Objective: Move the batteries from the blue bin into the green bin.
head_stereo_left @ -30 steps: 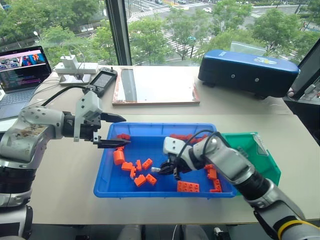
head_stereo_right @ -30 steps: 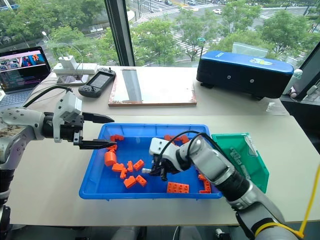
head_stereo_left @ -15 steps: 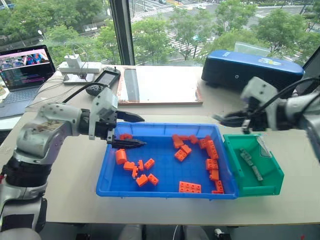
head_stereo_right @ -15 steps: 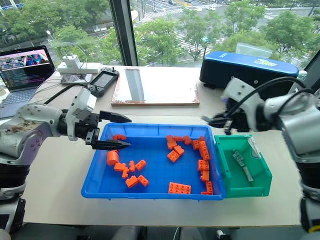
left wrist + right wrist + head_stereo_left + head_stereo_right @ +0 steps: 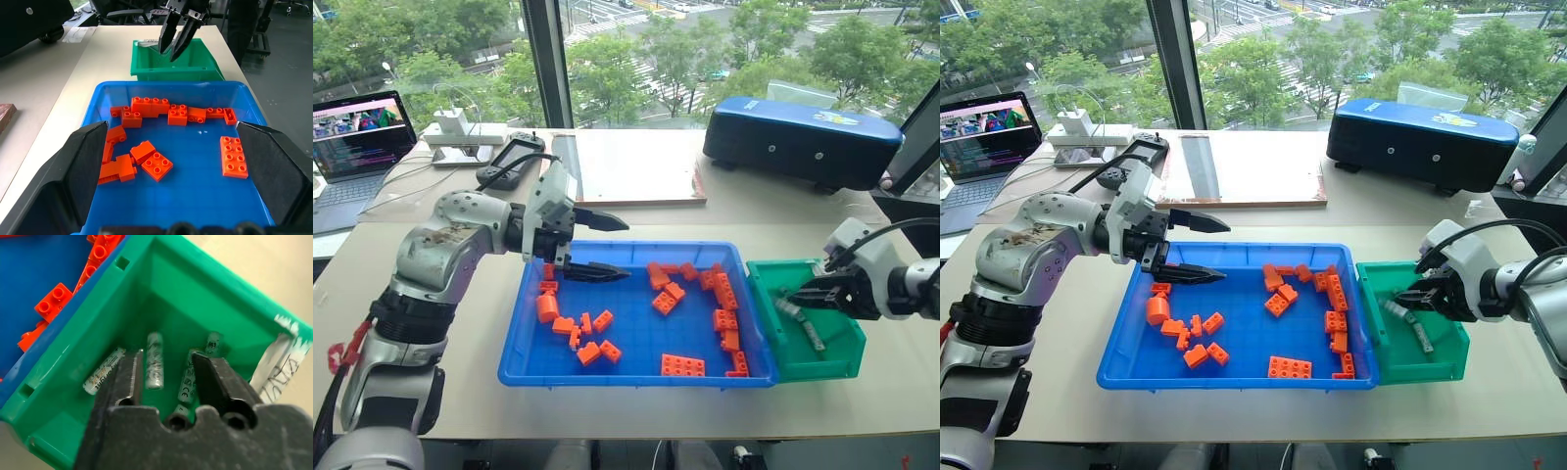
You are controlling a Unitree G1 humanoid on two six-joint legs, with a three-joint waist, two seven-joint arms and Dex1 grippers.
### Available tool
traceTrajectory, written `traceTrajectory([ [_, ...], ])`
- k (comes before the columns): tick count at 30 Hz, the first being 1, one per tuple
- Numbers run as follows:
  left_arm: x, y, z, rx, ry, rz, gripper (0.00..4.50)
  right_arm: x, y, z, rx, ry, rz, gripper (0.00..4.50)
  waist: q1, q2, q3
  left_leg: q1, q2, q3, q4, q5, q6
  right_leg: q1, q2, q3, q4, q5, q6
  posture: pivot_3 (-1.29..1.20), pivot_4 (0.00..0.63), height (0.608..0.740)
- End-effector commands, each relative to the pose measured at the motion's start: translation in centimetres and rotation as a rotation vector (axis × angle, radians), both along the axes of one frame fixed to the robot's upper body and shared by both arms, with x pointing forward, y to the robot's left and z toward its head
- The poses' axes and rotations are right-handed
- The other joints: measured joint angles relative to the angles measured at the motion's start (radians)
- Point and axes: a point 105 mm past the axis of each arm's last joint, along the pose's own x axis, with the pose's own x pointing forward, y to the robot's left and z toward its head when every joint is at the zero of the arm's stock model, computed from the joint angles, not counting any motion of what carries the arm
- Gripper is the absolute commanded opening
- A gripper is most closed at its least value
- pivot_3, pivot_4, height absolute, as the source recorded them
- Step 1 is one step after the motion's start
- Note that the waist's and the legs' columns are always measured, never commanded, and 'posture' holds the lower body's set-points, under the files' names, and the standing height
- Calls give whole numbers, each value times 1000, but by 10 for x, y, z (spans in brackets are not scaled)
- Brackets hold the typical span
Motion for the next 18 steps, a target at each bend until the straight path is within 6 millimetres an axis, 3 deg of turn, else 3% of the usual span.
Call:
traceTrajectory([
  [1, 8, 1, 10, -5, -95, 52, 4500, 2, -5, 24, -24, -98, -14, 3495, 2, 0, 0, 0, 0, 0, 0, 0, 0, 0, 0, 0, 0, 0, 0, 0, 150, 732],
  [4, 14, 4, 12, -14, -116, 97, 4500, 7, -12, 38, -32, -157, -32, 4467, 5, 0, 0, 0, 0, 0, 0, 0, 0, 0, 0, 0, 0, 0, 0, 0, 150, 732],
  [9, 33, 23, 23, -59, -188, 271, 4500, 22, -17, 89, 52, -472, 1, 4467, 3, 0, 0, 0, 0, 0, 0, 0, 0, 0, 0, 0, -1, 0, 0, 0, 150, 732],
  [12, 42, 39, 32, -124, -235, 382, 4500, 15, -17, 108, 260, -630, 34, 4467, 5, -1, 0, 0, 0, -1, 0, 0, 0, 1, 0, -1, -1, 0, 0, 0, 150, 732],
  [14, 46, 51, 38, -199, -239, 460, 4500, 8, -21, 107, 375, -690, 49, 4467, 7, -1, 0, 0, 0, 0, 0, 0, 0, 1, 0, -1, -1, 0, 0, 0, 150, 732],
  [17, 49, 64, 39, -243, -228, 523, 4500, 3, -29, 97, 367, -749, 25, 4467, 10, -1, 0, 0, 0, -1, 0, 0, 0, 2, -1, -1, 0, 0, 0, 0, 150, 732],
  [18, 49, 74, 35, -263, -204, 564, 4500, -1, -34, 83, 373, -701, 6, 4467, 10, -1, 0, 0, 0, -1, 0, 0, 0, 2, -1, -1, 0, 0, 0, 0, 150, 732],
])
